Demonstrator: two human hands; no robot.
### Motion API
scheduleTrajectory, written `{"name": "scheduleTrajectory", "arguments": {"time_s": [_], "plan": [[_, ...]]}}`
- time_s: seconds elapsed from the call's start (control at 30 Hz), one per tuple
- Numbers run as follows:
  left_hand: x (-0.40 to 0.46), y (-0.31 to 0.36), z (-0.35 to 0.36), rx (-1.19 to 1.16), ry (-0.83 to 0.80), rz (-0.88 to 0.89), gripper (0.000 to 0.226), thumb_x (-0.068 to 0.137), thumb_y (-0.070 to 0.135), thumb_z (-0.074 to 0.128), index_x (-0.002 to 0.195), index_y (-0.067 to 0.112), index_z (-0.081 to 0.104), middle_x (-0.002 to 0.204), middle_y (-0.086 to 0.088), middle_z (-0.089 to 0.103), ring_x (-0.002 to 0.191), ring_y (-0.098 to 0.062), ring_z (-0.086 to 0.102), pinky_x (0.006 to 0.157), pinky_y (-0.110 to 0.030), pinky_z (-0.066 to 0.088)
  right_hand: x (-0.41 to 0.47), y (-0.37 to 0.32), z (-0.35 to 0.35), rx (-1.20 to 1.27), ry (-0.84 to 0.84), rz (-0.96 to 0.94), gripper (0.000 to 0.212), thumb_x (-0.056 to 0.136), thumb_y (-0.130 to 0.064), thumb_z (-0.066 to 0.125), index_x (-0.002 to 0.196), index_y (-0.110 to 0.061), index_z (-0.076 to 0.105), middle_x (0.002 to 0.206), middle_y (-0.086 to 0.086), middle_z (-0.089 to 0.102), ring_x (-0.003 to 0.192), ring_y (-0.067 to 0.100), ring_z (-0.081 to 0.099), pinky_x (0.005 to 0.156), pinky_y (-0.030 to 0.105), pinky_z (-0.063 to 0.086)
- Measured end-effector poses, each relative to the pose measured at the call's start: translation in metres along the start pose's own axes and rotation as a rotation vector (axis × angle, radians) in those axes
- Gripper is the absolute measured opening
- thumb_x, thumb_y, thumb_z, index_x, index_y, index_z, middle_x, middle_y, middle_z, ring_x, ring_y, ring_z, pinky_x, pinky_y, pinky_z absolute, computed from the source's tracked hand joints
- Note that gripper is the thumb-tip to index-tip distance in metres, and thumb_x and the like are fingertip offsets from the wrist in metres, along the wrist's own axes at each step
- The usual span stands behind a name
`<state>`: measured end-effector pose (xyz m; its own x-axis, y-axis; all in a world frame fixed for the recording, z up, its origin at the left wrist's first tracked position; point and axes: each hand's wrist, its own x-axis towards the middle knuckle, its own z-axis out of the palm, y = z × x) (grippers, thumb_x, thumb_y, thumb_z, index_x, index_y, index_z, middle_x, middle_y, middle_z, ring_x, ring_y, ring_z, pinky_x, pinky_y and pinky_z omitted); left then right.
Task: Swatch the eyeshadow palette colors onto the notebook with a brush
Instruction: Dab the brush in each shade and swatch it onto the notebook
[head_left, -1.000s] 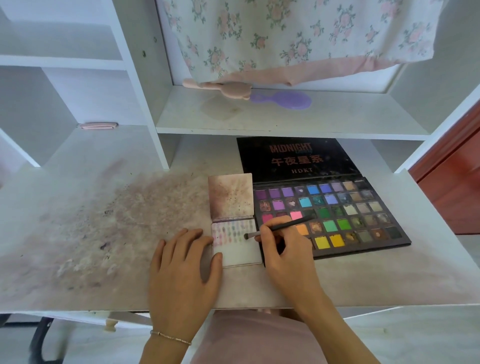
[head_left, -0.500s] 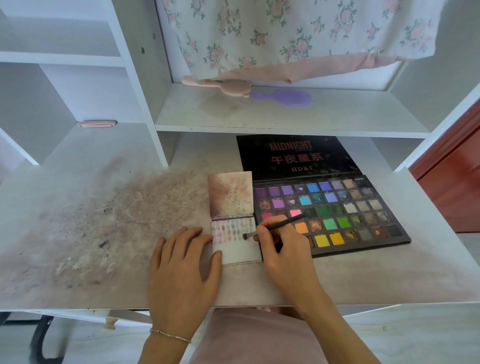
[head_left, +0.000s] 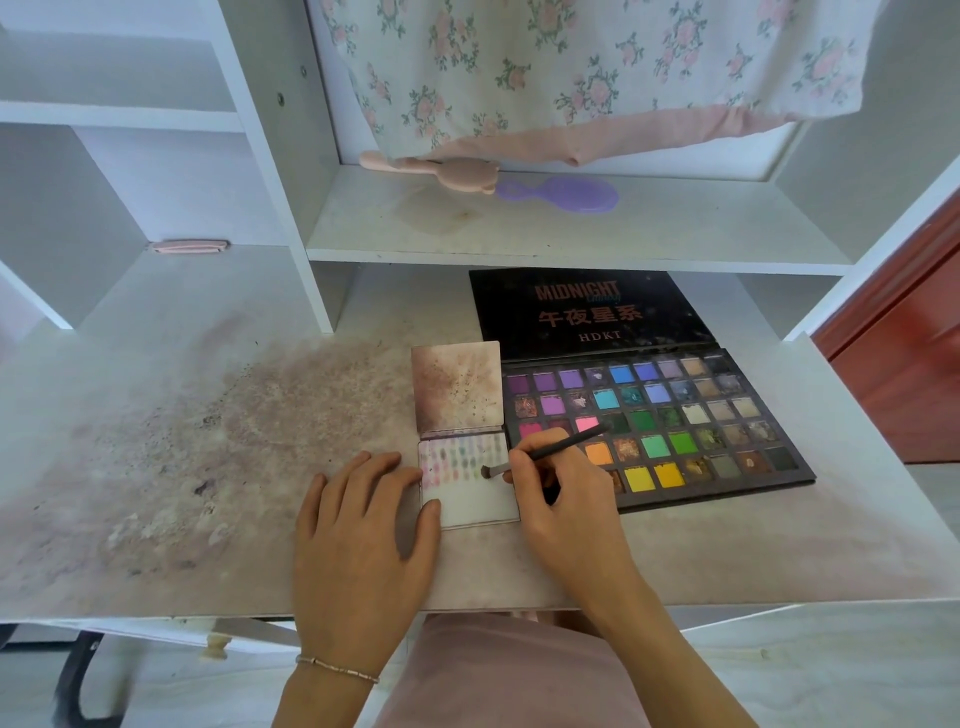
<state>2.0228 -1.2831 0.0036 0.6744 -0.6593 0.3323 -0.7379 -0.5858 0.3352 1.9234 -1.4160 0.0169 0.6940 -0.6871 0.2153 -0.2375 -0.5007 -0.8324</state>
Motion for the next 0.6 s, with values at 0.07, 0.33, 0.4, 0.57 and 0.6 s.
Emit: {"name": "scheduleTrajectory", "arguments": {"time_s": [0.07,0.33,0.4,0.57,0.6], "plan": [[0.0,0.0,0.0,-0.001,0.001,0.0,0.04,0.08,0.041,0.041,0.096,0.015,0.068,0.107,-0.005,0.066,0.105,-0.029,0.06,0.1,-0.05,0.036,0.0,0.0,0.0,-0.003,0.002,-0.009,0.013,0.09,-0.019,0.052,0.085,-0.031,0.049,0.08,-0.003,0.062,0.079,0.009,0.061,0.067,0.019,0.05],[0.0,0.001,-0.001,-0.001,-0.011,-0.006,0.04,0.08,0.041,0.041,0.096,0.016,0.068,0.108,-0.004,0.066,0.106,-0.028,0.06,0.1,-0.05,0.035,0.0,0.0,0.0,0.011,0.01,-0.032,0.017,0.09,-0.018,0.052,0.084,-0.034,0.048,0.08,-0.004,0.062,0.079,0.009,0.061,0.067,0.017,0.049],[0.0,0.001,-0.001,-0.001,-0.014,-0.01,0.041,0.08,0.041,0.041,0.096,0.016,0.068,0.108,-0.004,0.066,0.106,-0.028,0.06,0.1,-0.051,0.036,-0.001,-0.001,-0.001,0.05,0.033,-0.041,0.025,0.09,-0.016,0.053,0.081,-0.038,0.046,0.076,-0.008,0.061,0.076,0.008,0.061,0.065,0.014,0.048],[0.0,0.001,-0.002,-0.008,-0.016,-0.01,0.041,0.08,0.041,0.041,0.095,0.015,0.068,0.108,-0.005,0.066,0.105,-0.029,0.06,0.1,-0.051,0.037,-0.003,-0.003,-0.01,0.179,0.1,-0.075,0.017,0.087,-0.019,0.051,0.079,-0.034,0.051,0.067,-0.009,0.06,0.068,0.011,0.061,0.055,0.021,0.05],[0.0,0.001,-0.002,-0.009,-0.016,-0.009,0.041,0.08,0.041,0.041,0.096,0.015,0.068,0.108,-0.005,0.066,0.105,-0.029,0.06,0.1,-0.051,0.037,-0.003,-0.002,-0.012,0.177,0.108,-0.082,0.015,0.085,-0.021,0.049,0.079,-0.034,0.051,0.066,-0.007,0.06,0.066,0.012,0.06,0.054,0.023,0.049]]}}
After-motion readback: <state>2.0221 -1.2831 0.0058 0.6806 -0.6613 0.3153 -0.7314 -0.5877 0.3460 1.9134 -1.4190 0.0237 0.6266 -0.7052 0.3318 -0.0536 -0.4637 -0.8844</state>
